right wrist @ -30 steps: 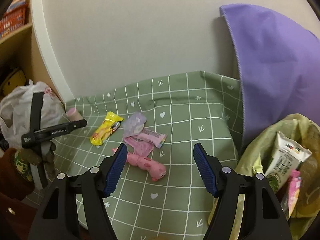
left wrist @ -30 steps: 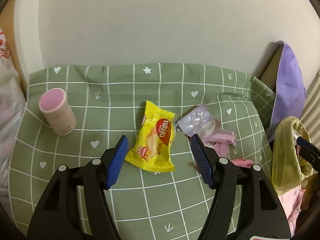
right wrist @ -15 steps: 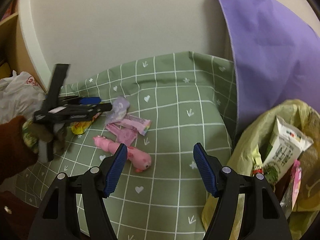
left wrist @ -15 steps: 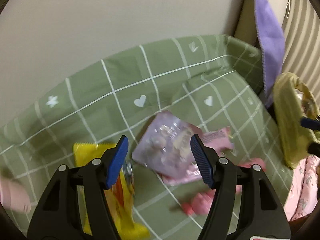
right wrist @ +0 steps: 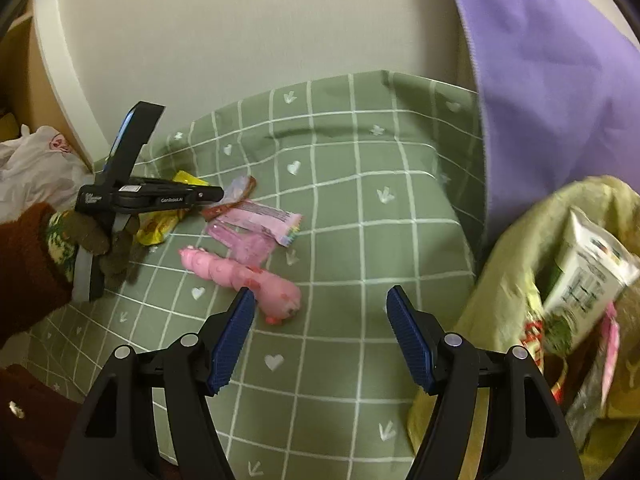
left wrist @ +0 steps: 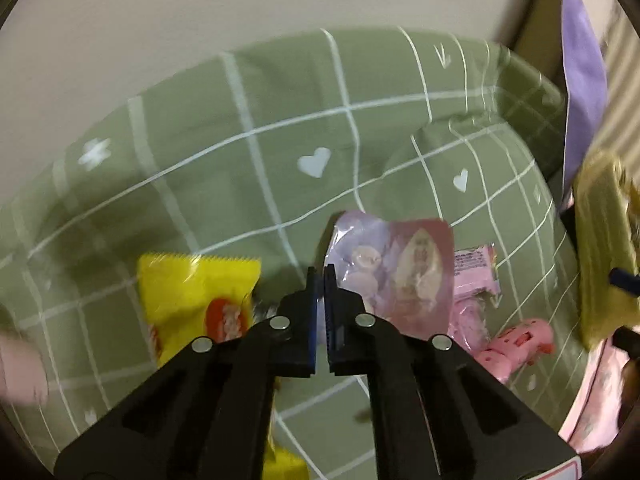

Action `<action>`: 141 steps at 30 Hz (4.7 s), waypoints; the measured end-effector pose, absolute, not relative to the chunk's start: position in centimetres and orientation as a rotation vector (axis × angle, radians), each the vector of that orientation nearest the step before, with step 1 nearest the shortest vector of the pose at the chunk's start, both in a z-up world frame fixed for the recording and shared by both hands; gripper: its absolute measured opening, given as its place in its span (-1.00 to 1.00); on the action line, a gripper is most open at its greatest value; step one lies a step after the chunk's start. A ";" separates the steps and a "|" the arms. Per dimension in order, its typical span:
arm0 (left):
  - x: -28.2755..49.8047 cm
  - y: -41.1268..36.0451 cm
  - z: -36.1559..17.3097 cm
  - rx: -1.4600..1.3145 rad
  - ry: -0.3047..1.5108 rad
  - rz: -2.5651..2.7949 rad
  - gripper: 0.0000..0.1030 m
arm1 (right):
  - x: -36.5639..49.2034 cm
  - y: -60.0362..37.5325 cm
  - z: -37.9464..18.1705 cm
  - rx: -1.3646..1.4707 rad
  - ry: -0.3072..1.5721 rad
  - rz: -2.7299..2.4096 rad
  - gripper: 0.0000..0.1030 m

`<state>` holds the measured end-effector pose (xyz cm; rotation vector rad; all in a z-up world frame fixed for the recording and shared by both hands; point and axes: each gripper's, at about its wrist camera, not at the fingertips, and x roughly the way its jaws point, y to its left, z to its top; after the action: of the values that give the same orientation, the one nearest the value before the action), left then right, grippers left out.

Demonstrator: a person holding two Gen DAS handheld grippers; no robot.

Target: Collect trash

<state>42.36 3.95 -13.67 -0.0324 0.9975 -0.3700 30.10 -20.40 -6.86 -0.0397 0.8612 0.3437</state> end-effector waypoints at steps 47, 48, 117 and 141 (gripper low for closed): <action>28.7 10.2 -10.9 -0.274 0.934 -0.270 -0.12 | 38.4 -10.6 -10.2 -0.335 0.912 0.652 -0.22; 28.5 10.5 -10.7 -0.273 0.930 -0.261 -0.09 | 38.8 -10.0 -10.6 -0.380 0.912 0.644 -0.23; 30.6 -2.2 5.3 -0.136 0.565 -0.639 -0.52 | 21.9 -26.2 5.8 0.021 0.538 0.211 -0.80; 32.0 -23.7 1.7 0.159 0.686 -1.037 -0.52 | 16.2 -40.7 6.0 0.243 0.517 -0.147 -0.80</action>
<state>31.96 -23.70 1.69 0.1594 0.6858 -1.0372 16.23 -40.69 6.00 0.2433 0.5170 -0.1473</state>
